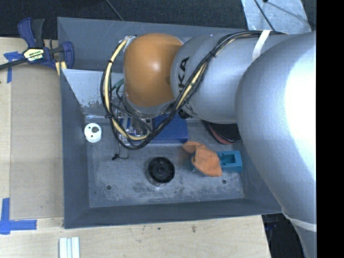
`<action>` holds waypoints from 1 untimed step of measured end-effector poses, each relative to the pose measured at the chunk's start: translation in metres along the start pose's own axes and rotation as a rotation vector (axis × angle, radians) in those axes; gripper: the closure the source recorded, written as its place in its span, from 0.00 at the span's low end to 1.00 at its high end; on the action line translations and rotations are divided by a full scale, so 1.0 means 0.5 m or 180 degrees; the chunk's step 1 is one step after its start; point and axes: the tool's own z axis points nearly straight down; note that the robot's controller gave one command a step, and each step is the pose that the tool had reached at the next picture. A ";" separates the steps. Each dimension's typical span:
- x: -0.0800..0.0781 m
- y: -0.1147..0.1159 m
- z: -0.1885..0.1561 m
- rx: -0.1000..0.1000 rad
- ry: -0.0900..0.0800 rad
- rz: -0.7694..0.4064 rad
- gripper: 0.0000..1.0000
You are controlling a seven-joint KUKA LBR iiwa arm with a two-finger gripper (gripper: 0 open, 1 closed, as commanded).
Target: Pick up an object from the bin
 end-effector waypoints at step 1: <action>-0.004 -0.002 -0.011 -0.0005 -0.0025 0.0011 0.00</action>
Offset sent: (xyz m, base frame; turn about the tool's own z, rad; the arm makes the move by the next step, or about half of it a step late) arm -0.0073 -0.0678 -0.0054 0.0149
